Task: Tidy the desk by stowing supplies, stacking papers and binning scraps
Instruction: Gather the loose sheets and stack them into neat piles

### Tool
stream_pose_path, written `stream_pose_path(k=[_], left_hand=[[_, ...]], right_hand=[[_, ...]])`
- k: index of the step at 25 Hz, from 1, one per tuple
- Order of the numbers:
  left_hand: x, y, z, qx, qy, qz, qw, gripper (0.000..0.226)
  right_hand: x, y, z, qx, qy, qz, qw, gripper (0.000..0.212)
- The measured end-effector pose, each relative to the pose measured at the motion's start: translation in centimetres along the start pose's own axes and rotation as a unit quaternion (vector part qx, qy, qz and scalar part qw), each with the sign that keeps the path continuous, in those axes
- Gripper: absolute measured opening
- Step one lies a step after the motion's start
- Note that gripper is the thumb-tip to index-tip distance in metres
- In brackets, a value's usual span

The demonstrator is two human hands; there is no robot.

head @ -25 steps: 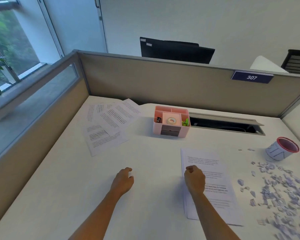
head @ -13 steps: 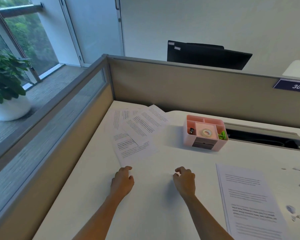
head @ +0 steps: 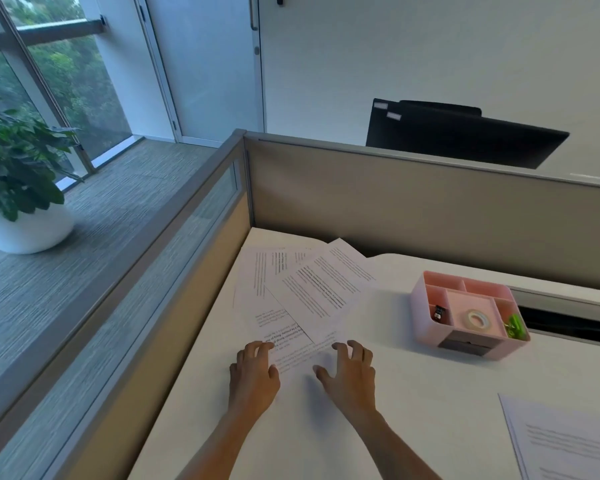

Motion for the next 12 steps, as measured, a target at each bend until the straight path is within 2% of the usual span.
stream_pose_path(k=[7, 12], left_hand=[[1.3, 0.4, -6.4, 0.018, -0.033, -0.057, 0.998, 0.051], [2.8, -0.2, -11.6, 0.0, -0.053, -0.106, 0.993, 0.067]], right_hand=[[-2.6, -2.3, -8.4, -0.007, 0.049, 0.061, 0.997, 0.086], [-1.3, -4.2, -11.2, -0.055, 0.05, 0.079, 0.994, 0.103]])
Point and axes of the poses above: each hand's wrist, its own z-axis away from the middle knuckle, its own y-axis out of the back of the hand, x = y × z, the point moved 8 cm from there along -z, towards the middle knuckle, and after that the axes turned 10 degrees about y, right-handed, at the moved point
